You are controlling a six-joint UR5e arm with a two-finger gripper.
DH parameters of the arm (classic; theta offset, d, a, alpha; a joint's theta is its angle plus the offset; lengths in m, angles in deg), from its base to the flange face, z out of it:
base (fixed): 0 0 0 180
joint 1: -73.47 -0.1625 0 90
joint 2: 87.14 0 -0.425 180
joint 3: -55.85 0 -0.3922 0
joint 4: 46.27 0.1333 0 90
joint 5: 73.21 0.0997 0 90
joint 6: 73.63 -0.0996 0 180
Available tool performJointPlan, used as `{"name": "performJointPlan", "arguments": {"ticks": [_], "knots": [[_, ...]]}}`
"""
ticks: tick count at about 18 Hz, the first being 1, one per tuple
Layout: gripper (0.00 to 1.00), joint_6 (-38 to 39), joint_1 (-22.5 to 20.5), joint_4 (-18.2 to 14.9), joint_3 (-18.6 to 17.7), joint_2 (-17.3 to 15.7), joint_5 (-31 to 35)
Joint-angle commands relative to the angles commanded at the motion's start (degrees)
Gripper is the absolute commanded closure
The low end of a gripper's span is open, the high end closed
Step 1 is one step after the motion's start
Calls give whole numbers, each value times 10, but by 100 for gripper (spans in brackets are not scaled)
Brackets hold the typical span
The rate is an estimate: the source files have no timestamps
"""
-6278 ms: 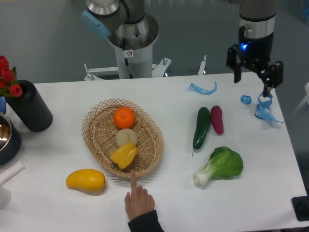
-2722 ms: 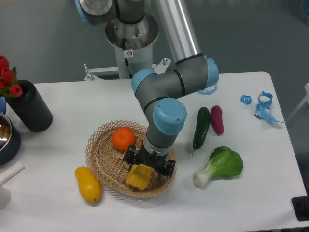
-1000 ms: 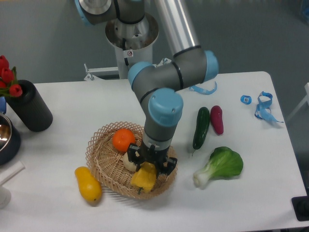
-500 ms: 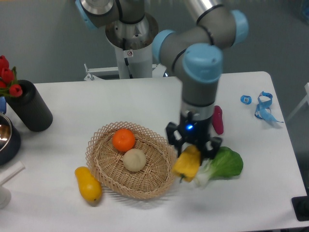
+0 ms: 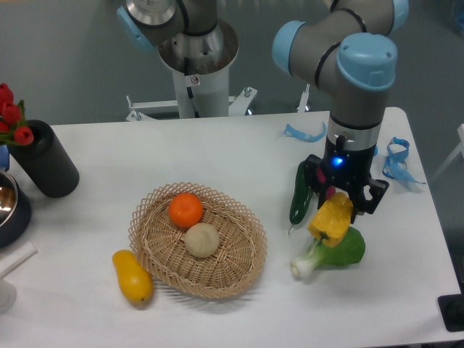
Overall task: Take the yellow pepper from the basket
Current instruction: 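Lift the yellow pepper out of the basket toward the bok choy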
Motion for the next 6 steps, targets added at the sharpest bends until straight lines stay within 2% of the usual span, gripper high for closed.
{"name": "performJointPlan", "arguments": {"ticks": [6], "knots": [[86, 1, -4, 0, 1, -3, -3]]}}
